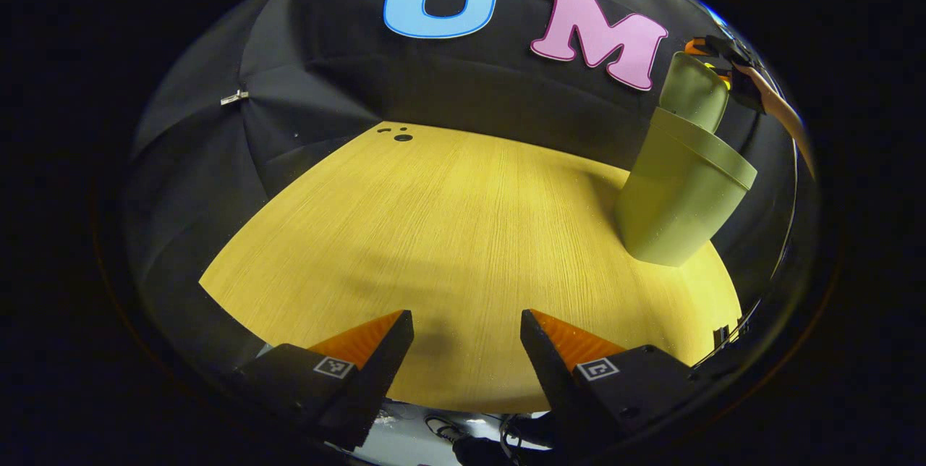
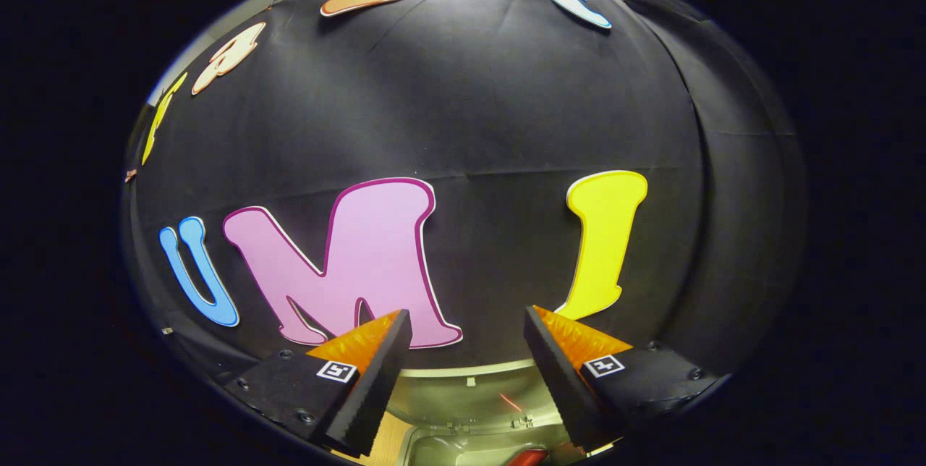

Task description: Press the lid of the desktop garbage bin to open it, pick up the crumpled paper on the desktop and throw it into the bin, then pick up the pop can on the desktop and drop it into the bin, and finally close the garbage bin lid.

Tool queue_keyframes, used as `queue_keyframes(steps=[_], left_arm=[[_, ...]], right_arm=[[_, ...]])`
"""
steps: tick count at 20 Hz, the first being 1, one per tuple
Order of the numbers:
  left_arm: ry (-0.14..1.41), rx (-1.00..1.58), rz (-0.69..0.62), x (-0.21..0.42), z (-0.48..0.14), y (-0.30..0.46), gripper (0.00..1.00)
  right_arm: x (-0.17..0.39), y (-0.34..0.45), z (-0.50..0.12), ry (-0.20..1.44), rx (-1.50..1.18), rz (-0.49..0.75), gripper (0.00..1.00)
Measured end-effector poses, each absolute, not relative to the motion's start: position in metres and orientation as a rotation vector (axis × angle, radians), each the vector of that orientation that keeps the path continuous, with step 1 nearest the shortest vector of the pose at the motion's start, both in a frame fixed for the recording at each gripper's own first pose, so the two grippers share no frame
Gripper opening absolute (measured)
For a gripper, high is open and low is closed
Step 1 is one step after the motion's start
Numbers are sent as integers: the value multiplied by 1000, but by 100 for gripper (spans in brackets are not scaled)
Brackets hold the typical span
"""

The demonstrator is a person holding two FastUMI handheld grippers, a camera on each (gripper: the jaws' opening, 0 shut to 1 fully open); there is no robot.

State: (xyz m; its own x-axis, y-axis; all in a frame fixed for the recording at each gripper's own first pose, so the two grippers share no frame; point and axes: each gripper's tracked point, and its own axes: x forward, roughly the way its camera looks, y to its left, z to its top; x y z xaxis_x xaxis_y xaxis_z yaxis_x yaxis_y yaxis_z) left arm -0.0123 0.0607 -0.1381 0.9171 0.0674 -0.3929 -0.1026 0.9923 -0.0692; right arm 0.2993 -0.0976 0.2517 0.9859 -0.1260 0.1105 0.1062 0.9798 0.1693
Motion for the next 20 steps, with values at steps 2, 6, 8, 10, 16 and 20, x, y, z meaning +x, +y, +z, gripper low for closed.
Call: queue_keyframes(steps=[2, 6, 8, 10, 16, 20], left_arm=[[401, -82, 74, -11, -137, 58, 96], [402, -62, 32, -7, -138, 50, 96], [402, -60, 10, -2, -136, 44, 96], [396, -51, -12, 1, -133, 39, 96], [414, -24, -60, 2, -137, 30, 96], [425, -4, -81, 2, -138, 24, 96]], right_arm=[[294, -97, 244, -100, 112, -126, 97], [273, -87, 231, -71, 54, -122, 98], [260, -87, 219, -59, 58, -124, 98], [245, -83, 204, -36, 49, -117, 98], [216, -82, 132, 80, 71, -110, 97], [203, -84, 84, 155, 79, -120, 97]])
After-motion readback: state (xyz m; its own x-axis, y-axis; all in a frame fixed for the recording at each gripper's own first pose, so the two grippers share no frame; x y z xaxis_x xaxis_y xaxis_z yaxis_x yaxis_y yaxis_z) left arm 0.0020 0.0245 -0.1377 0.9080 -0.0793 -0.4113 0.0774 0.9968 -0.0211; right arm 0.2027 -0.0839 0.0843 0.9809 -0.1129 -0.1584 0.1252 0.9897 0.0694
